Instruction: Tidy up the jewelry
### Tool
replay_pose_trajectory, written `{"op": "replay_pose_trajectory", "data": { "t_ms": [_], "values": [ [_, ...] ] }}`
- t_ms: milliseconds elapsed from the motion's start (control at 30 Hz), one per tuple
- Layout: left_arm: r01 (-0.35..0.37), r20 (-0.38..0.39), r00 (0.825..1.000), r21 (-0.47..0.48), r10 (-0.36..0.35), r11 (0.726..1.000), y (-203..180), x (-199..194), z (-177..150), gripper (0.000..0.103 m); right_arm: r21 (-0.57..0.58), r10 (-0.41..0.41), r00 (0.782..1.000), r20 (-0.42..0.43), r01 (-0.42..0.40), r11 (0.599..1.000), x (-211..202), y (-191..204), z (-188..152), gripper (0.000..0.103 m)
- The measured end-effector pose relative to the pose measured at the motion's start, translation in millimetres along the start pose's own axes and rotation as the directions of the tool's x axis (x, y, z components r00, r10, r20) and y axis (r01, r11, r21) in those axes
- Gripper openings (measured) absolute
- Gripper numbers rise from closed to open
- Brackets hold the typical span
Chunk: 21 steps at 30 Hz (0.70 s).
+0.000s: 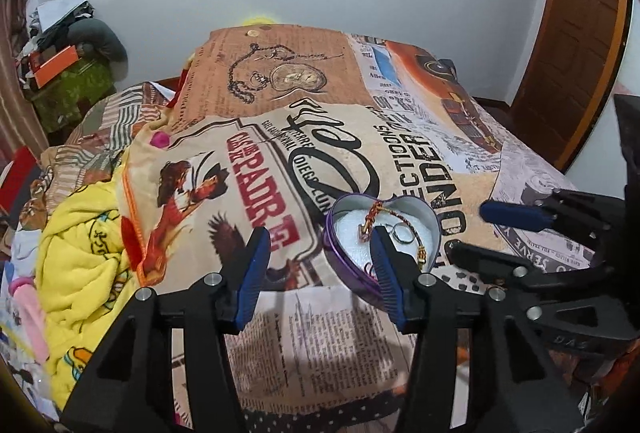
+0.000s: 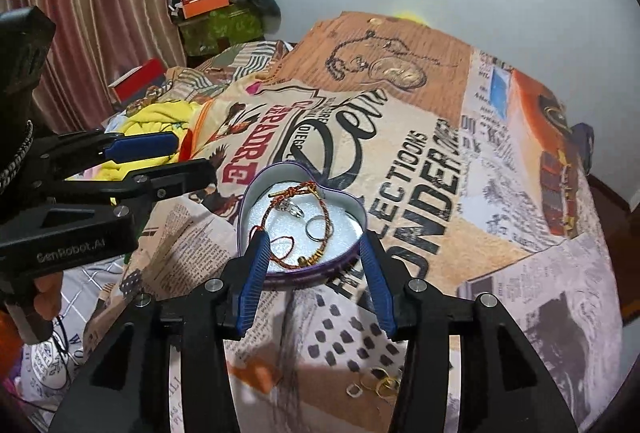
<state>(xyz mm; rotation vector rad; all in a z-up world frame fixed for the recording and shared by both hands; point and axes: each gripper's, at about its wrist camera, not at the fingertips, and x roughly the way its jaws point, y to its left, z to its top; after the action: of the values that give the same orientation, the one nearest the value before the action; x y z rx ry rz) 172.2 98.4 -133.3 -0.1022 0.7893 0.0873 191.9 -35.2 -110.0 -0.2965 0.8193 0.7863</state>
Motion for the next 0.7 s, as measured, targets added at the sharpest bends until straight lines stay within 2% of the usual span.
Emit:
{"op": "replay_pose_trajectory", "data": {
  "t_ms": [300,500,700],
  "values": [
    [0.019,-0.036,0.999,0.014,-0.019,1.000,-18,-10,-13,0.053,0.023,-0.040,0.999,0.018,0.040,0.999,-25,-14,-17,0.044],
    [0.074,-0.088,0.993,0.016,-0.072,0.997,-39,-2,-22,0.053,0.080,-0.067,0.998,-0.006,0.067,0.994,-39,-36,-36,0.044],
    [0.123,-0.145,0.983,0.057,-0.114,0.991,-68,13,-32,0.053,0.170,-0.084,0.996,-0.037,0.089,0.981,-51,-68,-58,0.044]
  ]
}}
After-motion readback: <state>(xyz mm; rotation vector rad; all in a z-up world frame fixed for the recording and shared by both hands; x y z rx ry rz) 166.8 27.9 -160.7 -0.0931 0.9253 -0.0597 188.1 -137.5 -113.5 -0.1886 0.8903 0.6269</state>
